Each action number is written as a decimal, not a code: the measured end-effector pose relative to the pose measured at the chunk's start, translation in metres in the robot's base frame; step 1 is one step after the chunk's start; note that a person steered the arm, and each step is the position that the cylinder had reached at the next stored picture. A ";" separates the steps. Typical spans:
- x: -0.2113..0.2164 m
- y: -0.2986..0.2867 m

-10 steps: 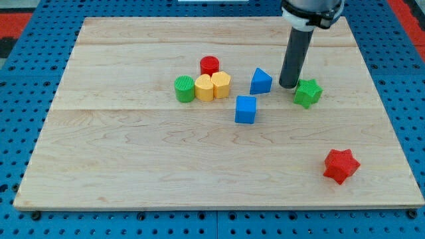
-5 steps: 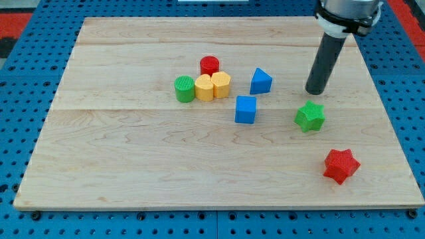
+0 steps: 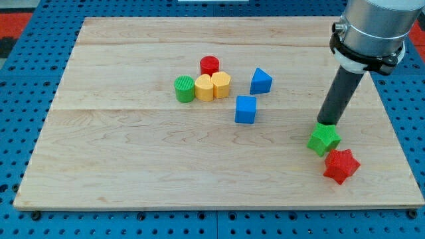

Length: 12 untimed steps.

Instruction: Push the green star into the red star

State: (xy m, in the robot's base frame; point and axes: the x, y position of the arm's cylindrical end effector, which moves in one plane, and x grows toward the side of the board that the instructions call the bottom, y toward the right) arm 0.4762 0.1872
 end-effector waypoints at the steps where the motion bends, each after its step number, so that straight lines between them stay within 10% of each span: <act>1: -0.002 -0.015; 5: 0.051 -0.065; 12: 0.023 -0.031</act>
State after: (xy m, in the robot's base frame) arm 0.4996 0.1559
